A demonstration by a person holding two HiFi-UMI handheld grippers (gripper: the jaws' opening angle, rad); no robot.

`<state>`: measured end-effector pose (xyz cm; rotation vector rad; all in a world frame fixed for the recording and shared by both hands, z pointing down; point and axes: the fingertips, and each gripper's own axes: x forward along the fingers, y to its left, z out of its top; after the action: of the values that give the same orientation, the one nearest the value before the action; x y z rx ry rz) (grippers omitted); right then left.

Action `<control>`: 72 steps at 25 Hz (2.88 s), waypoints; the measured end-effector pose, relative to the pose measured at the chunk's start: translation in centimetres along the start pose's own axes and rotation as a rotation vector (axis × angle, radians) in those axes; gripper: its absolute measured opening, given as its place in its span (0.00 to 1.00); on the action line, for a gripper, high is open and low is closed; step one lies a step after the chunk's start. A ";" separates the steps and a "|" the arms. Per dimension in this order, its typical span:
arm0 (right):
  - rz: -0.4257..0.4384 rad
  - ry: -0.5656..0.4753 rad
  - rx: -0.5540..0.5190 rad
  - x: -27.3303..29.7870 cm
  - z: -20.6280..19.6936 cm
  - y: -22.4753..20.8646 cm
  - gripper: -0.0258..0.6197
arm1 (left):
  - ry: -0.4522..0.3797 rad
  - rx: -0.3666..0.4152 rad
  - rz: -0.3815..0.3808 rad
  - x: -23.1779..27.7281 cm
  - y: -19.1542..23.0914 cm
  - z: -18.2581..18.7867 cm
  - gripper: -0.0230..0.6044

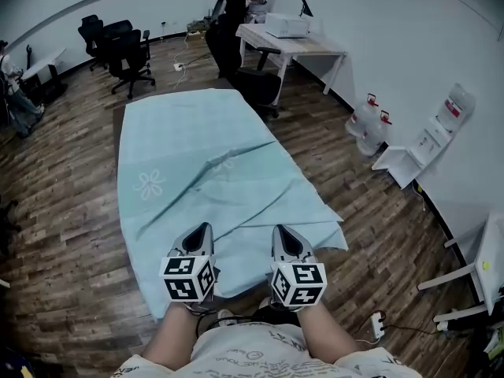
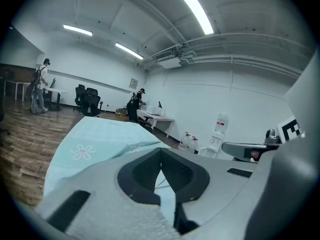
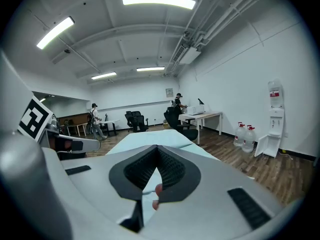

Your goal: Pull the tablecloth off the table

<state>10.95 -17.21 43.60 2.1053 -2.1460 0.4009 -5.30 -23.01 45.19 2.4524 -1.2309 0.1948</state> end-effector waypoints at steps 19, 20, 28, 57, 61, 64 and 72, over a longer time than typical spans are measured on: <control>0.028 0.197 0.002 18.2 -3.5 -14.4 0.05 | 0.185 -0.011 0.305 17.3 8.9 -2.2 0.07; 0.034 0.212 -0.009 19.2 -3.8 -15.0 0.05 | 0.202 -0.004 0.316 18.2 9.6 -2.5 0.10; 0.043 0.341 -0.053 26.0 -7.7 -19.5 0.23 | 0.316 0.050 0.414 23.0 17.4 -5.4 0.35; 0.016 0.824 -0.151 33.5 -18.9 -25.0 0.28 | 0.496 -0.196 0.493 24.9 34.9 -13.5 0.34; -0.007 0.786 -0.205 34.1 -18.8 -24.1 0.09 | 0.508 -0.270 0.431 25.4 34.2 -13.4 0.05; -0.024 0.760 -0.234 34.2 -18.7 -24.0 0.07 | 0.495 -0.305 0.413 25.3 34.2 -13.6 0.05; -0.026 0.707 -0.158 33.8 -18.1 -24.3 0.07 | 0.358 -0.200 0.369 24.0 31.0 -12.6 0.05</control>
<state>32.04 -45.18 72.45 1.5723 -1.6662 0.7974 -14.81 -52.53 72.38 1.9015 -1.4444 0.5557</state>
